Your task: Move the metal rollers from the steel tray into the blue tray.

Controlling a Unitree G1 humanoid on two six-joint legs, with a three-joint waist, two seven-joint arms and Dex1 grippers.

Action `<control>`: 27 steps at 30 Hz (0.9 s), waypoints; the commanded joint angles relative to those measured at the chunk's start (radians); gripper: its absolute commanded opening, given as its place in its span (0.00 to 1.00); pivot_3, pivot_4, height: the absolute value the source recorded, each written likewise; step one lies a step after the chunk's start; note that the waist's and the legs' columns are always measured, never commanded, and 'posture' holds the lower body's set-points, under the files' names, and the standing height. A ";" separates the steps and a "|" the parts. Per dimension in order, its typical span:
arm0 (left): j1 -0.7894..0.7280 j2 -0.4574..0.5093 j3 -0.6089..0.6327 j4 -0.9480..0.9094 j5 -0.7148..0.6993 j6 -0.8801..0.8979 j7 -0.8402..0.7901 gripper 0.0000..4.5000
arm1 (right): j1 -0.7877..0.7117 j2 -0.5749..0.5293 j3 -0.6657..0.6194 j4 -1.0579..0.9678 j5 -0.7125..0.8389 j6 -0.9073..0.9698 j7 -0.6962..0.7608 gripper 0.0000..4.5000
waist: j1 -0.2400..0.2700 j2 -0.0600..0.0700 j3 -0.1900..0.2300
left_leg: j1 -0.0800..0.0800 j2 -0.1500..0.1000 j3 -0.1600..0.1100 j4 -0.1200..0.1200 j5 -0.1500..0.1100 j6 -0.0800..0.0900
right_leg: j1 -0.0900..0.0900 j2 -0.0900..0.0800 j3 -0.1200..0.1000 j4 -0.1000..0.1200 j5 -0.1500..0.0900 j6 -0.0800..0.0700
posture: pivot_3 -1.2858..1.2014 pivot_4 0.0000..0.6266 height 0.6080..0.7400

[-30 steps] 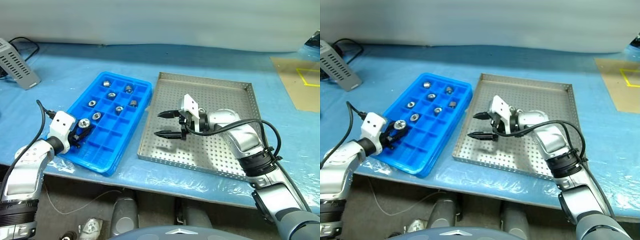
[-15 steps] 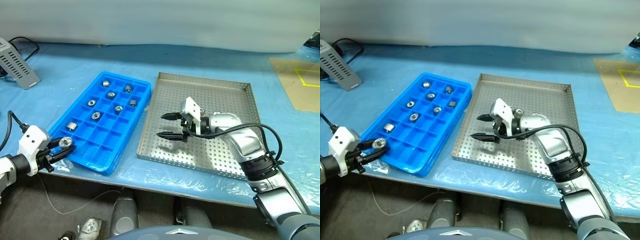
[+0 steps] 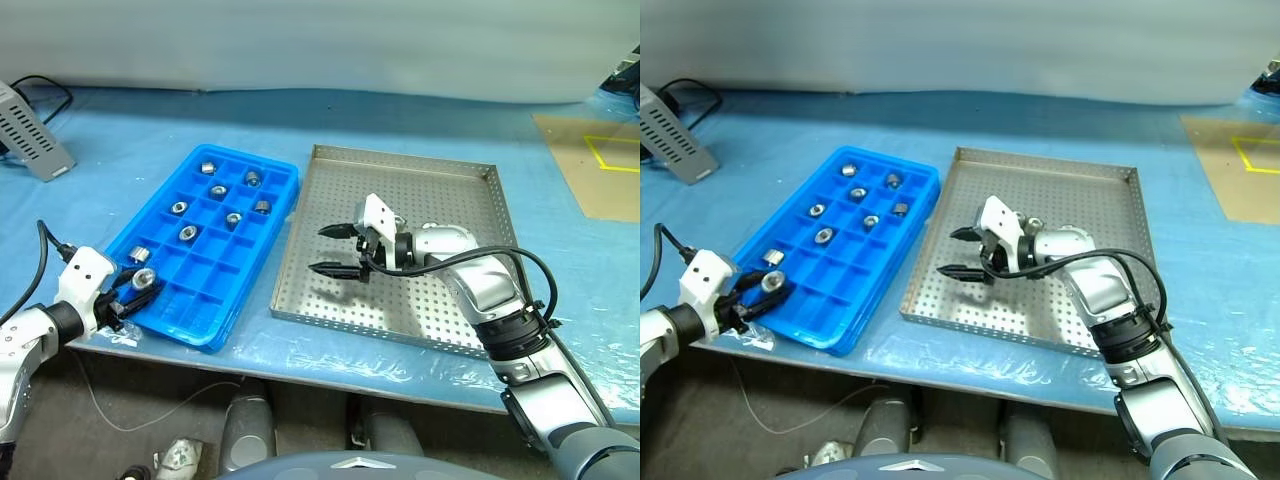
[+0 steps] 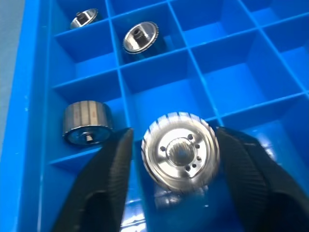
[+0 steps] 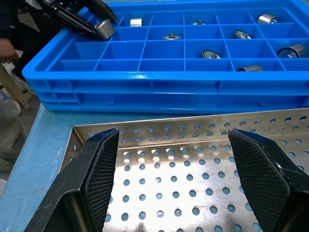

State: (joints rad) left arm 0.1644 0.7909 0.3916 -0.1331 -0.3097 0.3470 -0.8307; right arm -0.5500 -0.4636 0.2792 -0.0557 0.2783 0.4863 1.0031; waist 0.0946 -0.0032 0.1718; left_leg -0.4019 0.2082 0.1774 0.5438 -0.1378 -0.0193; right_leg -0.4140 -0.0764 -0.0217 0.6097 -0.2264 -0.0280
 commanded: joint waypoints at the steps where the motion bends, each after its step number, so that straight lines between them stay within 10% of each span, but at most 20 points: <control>1: -0.005 0.023 -0.014 0.014 0.010 0.018 -0.006 0.81 | -0.004 0.007 -0.016 -0.029 0.007 -0.004 -0.009 0.84 | 0.000 0.000 0.000 | 0.000 0.000 0.000 0.000 0.000 0.000 | 0.000 0.000 0.000 0.000 0.000 0.000 | 0.54 0.24 1.00; 17: -0.441 -0.164 -0.296 -0.150 -0.090 0.167 0.071 0.81 | -0.056 0.122 -0.227 0.400 -0.147 -0.274 -0.464 0.84 | -0.012 -0.001 -0.001 | 0.000 -0.001 -0.001 0.014 0.003 -0.004 | 0.001 -0.002 0.000 0.014 0.001 -0.001 | 0.51 0.24 1.00; 27: -0.524 -0.217 -0.398 -0.087 -0.056 0.150 0.063 0.81 | -0.017 0.126 -0.242 0.423 -0.148 -0.300 -0.467 0.84 | -0.032 -0.001 -0.001 | -0.004 0.001 -0.001 0.014 0.004 -0.005 | -0.003 0.001 0.000 0.014 0.001 -0.002 | 0.48 0.24 1.00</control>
State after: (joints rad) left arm -0.3379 0.5755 -0.0088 -0.2043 -0.3684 0.5111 -0.7675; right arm -0.5680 -0.3423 0.0426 0.3813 0.1296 0.2041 0.5284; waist 0.0624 -0.0038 0.1708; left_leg -0.4058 0.2093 0.1768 0.5582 -0.1341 -0.0245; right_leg -0.4175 -0.0750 -0.0216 0.6241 -0.2253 -0.0303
